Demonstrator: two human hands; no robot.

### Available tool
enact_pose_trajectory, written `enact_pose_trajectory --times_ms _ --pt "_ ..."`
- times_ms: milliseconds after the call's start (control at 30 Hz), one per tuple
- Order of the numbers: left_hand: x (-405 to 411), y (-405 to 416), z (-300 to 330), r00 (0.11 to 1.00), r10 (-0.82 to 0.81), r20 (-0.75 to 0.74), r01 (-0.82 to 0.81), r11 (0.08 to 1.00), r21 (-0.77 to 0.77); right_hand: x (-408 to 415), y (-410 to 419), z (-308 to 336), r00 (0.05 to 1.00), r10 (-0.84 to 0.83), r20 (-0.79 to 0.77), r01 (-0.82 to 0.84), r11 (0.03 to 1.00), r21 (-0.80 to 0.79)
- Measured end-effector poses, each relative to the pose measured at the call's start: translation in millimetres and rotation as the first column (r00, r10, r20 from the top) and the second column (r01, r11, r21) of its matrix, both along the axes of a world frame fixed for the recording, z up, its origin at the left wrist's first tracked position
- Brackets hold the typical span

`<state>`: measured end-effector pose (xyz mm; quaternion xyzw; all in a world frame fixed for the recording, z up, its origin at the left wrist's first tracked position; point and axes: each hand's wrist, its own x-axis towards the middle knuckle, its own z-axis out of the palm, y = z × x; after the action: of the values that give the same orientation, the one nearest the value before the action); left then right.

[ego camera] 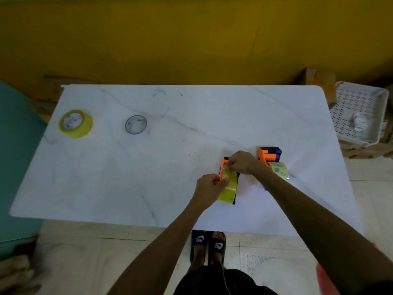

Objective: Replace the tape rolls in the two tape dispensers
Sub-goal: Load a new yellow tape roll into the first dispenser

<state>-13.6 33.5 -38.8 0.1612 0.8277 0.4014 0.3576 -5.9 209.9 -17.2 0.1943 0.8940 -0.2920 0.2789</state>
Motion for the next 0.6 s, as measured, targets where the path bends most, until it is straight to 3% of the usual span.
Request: enact_pose_trajectory --times_ms 100,267,433,600 --pt "1 1 -1 1.000 0.028 -0.011 -0.029 0.999 -0.016 -3 0 -8 0.998 0.039 -0.053 -0.034 0.996 0.081" --pt "1 3 2 0.998 0.058 -0.027 -0.059 0.997 -0.047 1 -8 -26 0.992 -0.091 -0.090 0.109 0.967 0.230" --pt "4 4 5 0.999 0.017 -0.044 -0.021 0.996 -0.084 0 -7 -35 0.976 -0.163 -0.145 0.192 0.957 0.217" --pt "1 7 14 0.995 -0.002 -0.095 -0.009 0.994 -0.108 -7 -11 -30 0.988 -0.113 -0.107 0.143 0.934 0.329"
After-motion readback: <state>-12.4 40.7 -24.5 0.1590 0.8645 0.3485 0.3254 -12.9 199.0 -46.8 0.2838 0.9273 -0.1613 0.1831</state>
